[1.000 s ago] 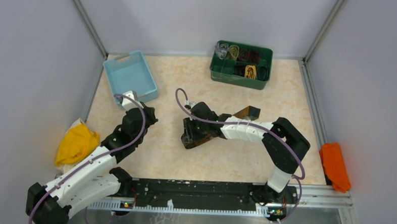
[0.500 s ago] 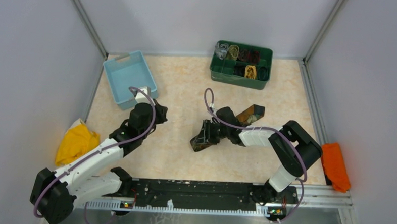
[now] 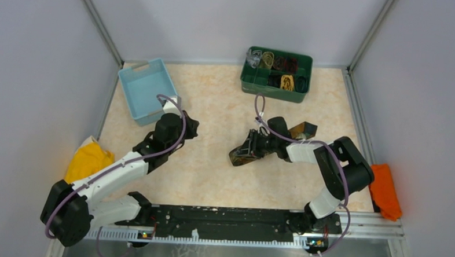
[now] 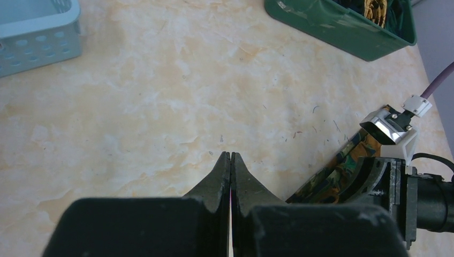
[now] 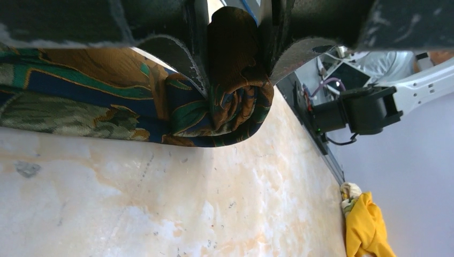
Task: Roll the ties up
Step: Roll the tie at the center of the board.
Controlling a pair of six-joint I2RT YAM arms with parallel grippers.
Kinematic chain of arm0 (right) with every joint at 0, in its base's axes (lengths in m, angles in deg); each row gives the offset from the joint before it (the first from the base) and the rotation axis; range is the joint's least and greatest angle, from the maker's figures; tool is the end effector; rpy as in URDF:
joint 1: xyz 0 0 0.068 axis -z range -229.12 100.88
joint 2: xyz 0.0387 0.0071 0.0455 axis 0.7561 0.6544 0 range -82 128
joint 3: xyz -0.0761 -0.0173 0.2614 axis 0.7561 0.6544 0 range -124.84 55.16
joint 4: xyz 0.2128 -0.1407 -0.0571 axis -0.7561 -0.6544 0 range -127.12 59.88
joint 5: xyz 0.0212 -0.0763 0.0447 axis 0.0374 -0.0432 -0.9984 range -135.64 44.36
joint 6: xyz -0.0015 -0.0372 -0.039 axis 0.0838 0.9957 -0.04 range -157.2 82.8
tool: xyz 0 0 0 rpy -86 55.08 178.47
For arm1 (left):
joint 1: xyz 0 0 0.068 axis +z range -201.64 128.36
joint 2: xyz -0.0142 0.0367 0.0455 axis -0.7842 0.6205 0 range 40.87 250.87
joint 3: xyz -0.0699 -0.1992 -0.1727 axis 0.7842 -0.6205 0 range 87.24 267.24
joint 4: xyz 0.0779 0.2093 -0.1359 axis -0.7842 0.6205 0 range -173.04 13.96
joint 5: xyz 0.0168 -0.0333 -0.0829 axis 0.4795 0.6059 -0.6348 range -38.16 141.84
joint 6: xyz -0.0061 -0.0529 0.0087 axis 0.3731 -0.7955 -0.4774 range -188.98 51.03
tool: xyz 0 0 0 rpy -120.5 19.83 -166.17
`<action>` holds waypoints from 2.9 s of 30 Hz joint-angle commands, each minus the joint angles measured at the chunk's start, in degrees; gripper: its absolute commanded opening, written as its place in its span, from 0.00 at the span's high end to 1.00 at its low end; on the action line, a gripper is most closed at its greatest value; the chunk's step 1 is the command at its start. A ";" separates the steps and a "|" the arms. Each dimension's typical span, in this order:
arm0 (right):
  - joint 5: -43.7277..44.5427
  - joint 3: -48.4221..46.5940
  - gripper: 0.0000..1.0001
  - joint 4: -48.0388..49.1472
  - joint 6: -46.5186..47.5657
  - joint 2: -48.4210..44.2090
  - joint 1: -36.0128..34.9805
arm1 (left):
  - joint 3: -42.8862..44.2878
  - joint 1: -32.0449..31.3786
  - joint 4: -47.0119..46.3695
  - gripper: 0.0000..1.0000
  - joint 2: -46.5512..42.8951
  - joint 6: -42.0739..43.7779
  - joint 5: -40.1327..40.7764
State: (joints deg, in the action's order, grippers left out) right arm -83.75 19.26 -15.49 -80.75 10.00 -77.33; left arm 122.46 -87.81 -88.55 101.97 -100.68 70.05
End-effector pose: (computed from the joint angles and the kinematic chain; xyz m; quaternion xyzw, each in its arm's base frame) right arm 0.2470 0.1574 0.1399 -0.0179 0.8719 0.4688 0.1403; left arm 0.2005 -0.1327 0.2541 -0.0588 0.8135 -0.2069 0.5403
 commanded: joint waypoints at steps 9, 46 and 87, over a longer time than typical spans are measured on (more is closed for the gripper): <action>-9.17 -0.38 0.72 4.94 0.49 1.79 2.54 | 4.63 -0.07 -2.59 1.00 3.66 1.87 -1.73; -10.90 1.89 0.73 16.96 -3.55 8.88 0.97 | 4.88 -0.31 -3.21 1.00 5.69 2.79 -2.85; 26.64 0.56 0.99 -24.89 16.50 -16.64 -11.49 | 16.50 -0.34 -17.33 1.00 42.64 5.82 -27.42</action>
State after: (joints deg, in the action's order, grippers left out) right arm -58.68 16.39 -44.43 -62.00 -8.20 -87.32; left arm 139.07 -88.03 -101.71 141.71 -95.87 50.03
